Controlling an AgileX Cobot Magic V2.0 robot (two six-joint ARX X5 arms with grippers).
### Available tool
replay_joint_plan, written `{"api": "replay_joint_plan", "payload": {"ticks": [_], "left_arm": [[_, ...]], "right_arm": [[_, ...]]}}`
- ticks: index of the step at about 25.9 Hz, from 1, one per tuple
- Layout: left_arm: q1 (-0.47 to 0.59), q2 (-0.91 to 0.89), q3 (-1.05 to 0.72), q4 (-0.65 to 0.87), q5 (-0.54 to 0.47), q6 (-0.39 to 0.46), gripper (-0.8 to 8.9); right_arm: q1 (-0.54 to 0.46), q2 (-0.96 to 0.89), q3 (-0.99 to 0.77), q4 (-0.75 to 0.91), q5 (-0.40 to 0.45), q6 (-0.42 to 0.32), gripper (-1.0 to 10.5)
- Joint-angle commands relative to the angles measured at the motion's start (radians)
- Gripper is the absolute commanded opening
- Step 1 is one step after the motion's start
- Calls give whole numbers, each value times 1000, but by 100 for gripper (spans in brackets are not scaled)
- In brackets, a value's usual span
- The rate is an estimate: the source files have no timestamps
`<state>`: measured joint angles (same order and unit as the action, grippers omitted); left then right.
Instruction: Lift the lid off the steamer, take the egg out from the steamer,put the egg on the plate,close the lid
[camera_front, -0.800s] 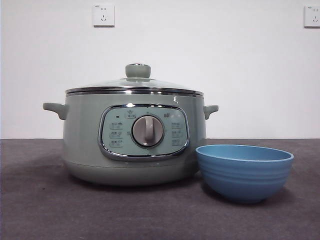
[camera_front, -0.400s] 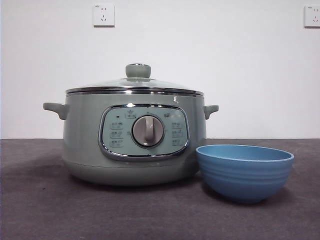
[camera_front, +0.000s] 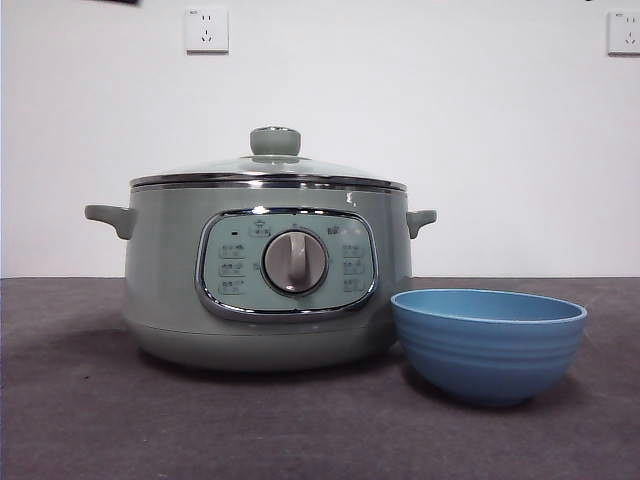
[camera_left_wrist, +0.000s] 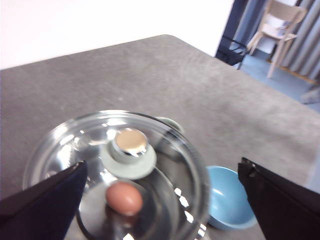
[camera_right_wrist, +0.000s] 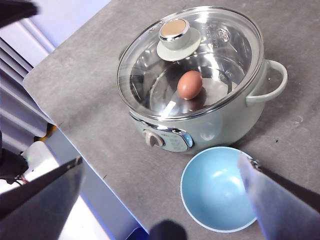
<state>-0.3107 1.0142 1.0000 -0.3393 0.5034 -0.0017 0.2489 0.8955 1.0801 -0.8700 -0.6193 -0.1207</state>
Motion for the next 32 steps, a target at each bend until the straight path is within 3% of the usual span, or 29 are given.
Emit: {"api": "replay_joint_plan", "payload": {"ticks": [1, 5, 15, 24, 25, 29, 32], "left_arm": [[-35, 74, 3, 85, -56, -4, 508], [-69, 179, 12, 163, -99, -4, 508], [-137, 460, 196, 153, -190, 54, 507], [-196, 560, 199, 129, -318, 85, 496], [-201, 560, 199, 129, -327, 85, 456], [-207, 559, 199, 119, -314, 84, 121], [-213, 559, 199, 105, -314, 82, 76]], "right_arm": [[2, 8, 3, 9, 1, 0, 541], [2, 20, 3, 9, 2, 0, 541], [2, 36, 3, 9, 27, 0, 540], [2, 36, 3, 10, 27, 0, 540], [2, 36, 3, 10, 27, 0, 540], [2, 36, 3, 10, 27, 0, 540], [2, 36, 3, 10, 27, 0, 540]]}}
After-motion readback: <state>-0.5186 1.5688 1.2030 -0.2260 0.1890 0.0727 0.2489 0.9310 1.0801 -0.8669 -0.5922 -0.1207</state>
